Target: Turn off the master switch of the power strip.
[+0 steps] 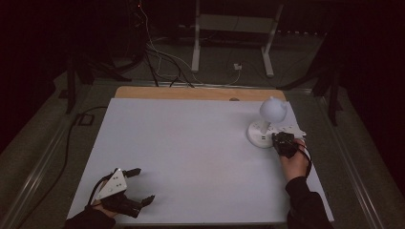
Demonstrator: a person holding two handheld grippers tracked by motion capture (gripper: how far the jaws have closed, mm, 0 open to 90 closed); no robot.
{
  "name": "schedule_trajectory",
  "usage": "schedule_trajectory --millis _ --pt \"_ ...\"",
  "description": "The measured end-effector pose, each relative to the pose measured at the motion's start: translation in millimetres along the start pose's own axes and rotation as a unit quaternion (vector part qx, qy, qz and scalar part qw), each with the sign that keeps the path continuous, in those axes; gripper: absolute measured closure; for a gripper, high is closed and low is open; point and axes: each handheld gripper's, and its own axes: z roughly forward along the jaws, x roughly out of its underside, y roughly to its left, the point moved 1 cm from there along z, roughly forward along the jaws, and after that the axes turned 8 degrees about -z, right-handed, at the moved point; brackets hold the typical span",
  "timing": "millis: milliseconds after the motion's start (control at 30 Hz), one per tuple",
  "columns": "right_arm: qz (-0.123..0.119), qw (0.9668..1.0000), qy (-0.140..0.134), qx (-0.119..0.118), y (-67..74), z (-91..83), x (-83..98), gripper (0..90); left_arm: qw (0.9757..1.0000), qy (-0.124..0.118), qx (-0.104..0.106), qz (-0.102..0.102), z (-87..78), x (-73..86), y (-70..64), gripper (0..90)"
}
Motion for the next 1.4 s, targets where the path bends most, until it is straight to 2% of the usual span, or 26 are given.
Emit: schedule_trajectory --millis 133,267,433,533,733,900,1200,1333,1400 --pt "-0.003 1.0000 0.002 0.001 0.1 0.0 -0.5 90.0 1.0000 -0.001 -0.001 -0.001 0.0 0.1 0.5 0.4" --pt "-0.004 0.9999 0.008 -0.009 -2.2 -0.1 -1.7 90.0 1.0000 -0.001 0.002 0.000 -0.2 -0.1 -0.1 0.4" --pt "-0.020 0.9997 0.011 -0.010 -1.4 -0.5 -2.4 90.0 1.0000 -0.001 0.001 -0.002 0.1 -0.1 0.5 0.4" --pt "-0.029 0.9994 0.020 -0.006 -0.2 -0.3 -4.6 90.0 1.0000 -0.001 0.001 -0.001 0.0 -0.1 0.3 0.4" --pt "-0.035 0.9986 0.035 -0.020 -3.5 0.5 -8.8 90.0 1.0000 -0.003 0.003 -0.003 -0.7 -0.2 -0.3 0.4" --pt "-0.056 0.9968 0.056 -0.011 -0.2 2.0 -13.0 90.0 1.0000 -0.003 0.002 -0.002 -0.7 -0.2 -0.4 0.4" --pt "-0.049 0.9975 0.051 -0.007 0.9 1.5 -12.1 90.0 1.0000 -0.002 0.002 -0.001 -1.0 -0.2 -0.2 0.4" --pt "-0.055 0.9973 0.049 -0.004 1.3 1.4 -11.6 90.0 1.0000 -0.004 0.004 0.000 -1.1 -0.5 -0.3 0.4" --pt "-0.048 0.9976 0.048 -0.008 0.3 1.4 -11.4 90.0 1.0000 -0.005 0.003 -0.001 -1.4 -0.5 -0.1 0.4"
